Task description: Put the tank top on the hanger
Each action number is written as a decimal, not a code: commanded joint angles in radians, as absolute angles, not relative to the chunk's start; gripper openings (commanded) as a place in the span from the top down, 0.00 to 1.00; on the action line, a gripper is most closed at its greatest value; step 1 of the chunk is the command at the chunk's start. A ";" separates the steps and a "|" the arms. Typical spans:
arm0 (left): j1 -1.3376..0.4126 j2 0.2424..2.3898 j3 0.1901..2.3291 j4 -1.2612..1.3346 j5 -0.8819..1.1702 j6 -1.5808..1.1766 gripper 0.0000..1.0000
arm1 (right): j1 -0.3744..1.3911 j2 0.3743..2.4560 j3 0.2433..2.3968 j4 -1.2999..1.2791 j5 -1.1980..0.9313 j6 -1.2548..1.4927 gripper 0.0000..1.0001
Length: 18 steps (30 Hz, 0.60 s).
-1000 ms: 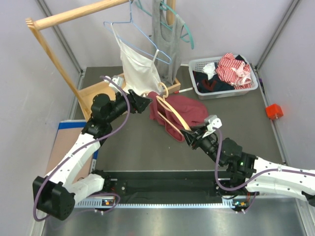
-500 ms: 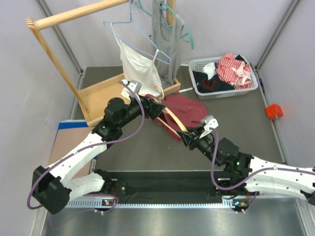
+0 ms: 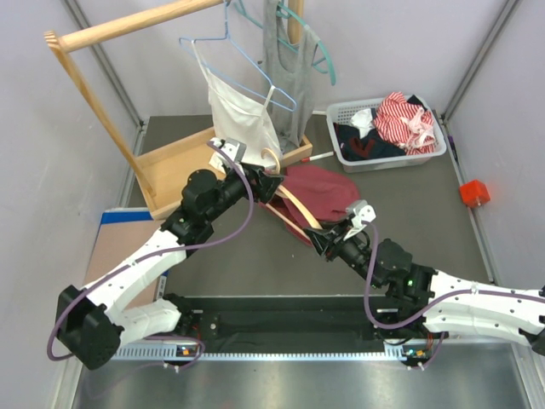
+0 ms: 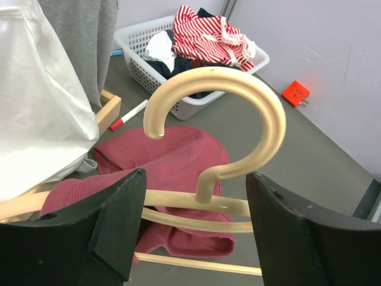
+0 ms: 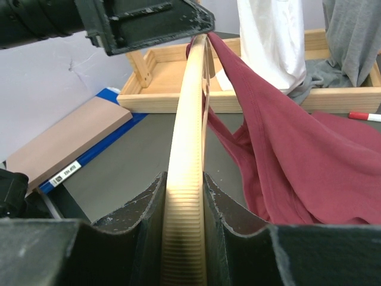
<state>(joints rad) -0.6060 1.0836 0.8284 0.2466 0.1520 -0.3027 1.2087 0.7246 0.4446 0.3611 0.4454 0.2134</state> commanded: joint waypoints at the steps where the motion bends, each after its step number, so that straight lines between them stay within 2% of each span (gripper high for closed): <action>1: -0.612 1.121 0.851 0.299 0.155 -0.268 0.32 | 1.207 0.729 0.453 0.492 0.410 0.236 1.00; 5: -0.614 1.120 0.835 0.328 0.149 -0.265 0.40 | 1.207 0.724 0.436 0.511 0.407 0.244 1.00; 9: -0.618 1.115 0.819 0.347 0.156 -0.255 0.60 | 1.209 0.735 0.436 0.522 0.403 0.244 1.00; 10: -0.618 1.114 0.816 0.350 0.156 -0.246 0.71 | 1.209 0.742 0.437 0.522 0.405 0.247 1.00; 12: -0.620 1.111 0.805 0.356 0.153 -0.235 0.83 | 1.209 0.750 0.437 0.525 0.403 0.247 1.00; 13: -0.620 1.109 0.799 0.359 0.149 -0.233 0.95 | 1.209 0.758 0.436 0.526 0.406 0.248 1.00; 14: -0.620 1.105 0.793 0.360 0.143 -0.230 0.99 | 1.209 0.762 0.436 0.529 0.408 0.252 1.00; 18: -0.621 1.091 0.755 0.364 0.103 -0.206 1.00 | 1.207 0.788 0.436 0.528 0.429 0.265 1.00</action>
<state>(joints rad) -0.6170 1.1152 0.7876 0.3138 0.1532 -0.2386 1.2034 0.7704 0.4240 0.4313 0.4541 0.2554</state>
